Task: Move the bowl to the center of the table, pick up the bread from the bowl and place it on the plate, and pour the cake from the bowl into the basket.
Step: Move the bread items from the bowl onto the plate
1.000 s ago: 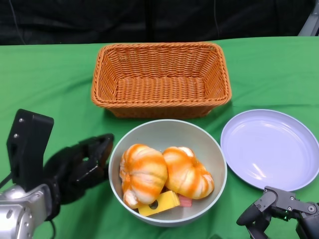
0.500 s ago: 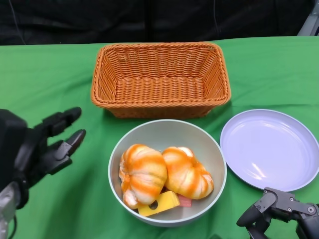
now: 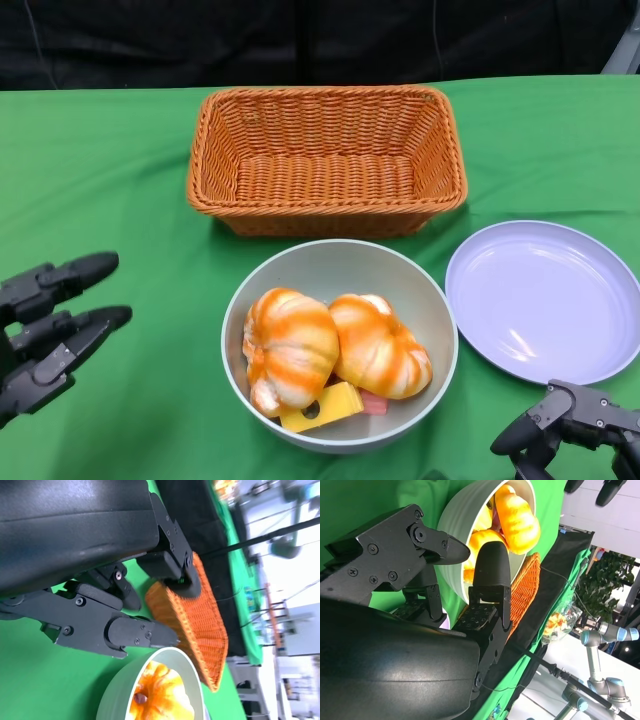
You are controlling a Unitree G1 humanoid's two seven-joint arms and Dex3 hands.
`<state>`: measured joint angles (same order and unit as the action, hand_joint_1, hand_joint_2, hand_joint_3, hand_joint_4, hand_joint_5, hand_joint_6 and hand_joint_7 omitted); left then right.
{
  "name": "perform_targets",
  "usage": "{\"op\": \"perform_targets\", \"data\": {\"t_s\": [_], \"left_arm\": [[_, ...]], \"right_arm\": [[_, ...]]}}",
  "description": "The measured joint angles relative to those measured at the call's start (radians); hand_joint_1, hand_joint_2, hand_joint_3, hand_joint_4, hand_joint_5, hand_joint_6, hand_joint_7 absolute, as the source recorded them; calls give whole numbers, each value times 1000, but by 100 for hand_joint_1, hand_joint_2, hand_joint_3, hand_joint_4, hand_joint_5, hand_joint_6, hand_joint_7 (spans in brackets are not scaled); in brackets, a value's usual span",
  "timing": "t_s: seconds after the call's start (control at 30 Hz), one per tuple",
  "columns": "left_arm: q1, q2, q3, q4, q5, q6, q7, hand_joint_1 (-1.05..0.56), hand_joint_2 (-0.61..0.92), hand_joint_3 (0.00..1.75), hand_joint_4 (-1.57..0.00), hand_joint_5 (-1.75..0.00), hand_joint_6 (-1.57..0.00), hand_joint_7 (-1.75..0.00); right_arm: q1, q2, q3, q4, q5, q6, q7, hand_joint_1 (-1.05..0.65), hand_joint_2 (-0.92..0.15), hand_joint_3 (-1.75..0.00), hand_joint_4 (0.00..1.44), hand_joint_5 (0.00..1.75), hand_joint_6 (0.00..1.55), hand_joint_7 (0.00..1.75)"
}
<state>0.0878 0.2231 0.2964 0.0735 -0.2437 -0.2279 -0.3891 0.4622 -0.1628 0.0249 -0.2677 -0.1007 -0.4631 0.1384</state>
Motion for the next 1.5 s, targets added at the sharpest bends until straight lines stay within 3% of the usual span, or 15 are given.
{"op": "perform_targets", "data": {"t_s": [0.03, 0.1, 0.17, 0.3, 0.5, 0.87, 1.13, 1.5], "left_arm": [[2, -1, 2, 12, 3, -36, 0, -4, 92, 32, -83, -104, -110, -34], [0, -1, 2, 39, 13, -89, 1, -1, 92, 36, -78, -124, -105, -53], [-3, 0, 1, 61, 31, -121, 3, 0, 92, 39, -75, -136, -93, -82], [-19, 5, -6, 106, 71, -161, 15, 0, 88, 45, -73, -144, -84, -102], [-48, 16, -22, 176, 110, -226, 23, 0, 84, 54, -77, -145, -84, -106], [-85, 30, -64, 270, 151, -311, 32, -1, 82, 55, -77, -145, -85, -105], [-115, 31, -84, 318, 144, -324, 31, -1, 81, 57, -78, -146, -84, -105], [-142, 31, -88, 372, 158, -352, 51, 0, 80, 61, -74, -151, -81, -111]], "right_arm": [[5, -3, -5, -11, -2, 7, 1, -15, -75, -43, 69, 112, 75, 69], [15, -10, -12, -50, -26, 25, 4, -20, -87, -18, 67, 97, 75, 52], [30, -14, -14, -104, -50, 58, 5, -26, -91, -7, 64, 84, 73, 39], [74, -14, -8, -266, -120, 187, 15, -43, -92, -6, 62, 64, 67, 20], [92, -14, 38, -492, -263, 425, 76, -58, -92, -5, 45, 42, 52, 5], [-191, -2, 191, -576, -595, 773, 224, -78, -92, -11, 44, 22, 44, 0], [-443, 38, 311, -459, -822, 932, 344, -81, -92, -16, 42, 16, 36, 0], [-618, 42, 370, -206, -853, 975, 397, -87, -92, -24, 41, 11, 35, 0]]}}
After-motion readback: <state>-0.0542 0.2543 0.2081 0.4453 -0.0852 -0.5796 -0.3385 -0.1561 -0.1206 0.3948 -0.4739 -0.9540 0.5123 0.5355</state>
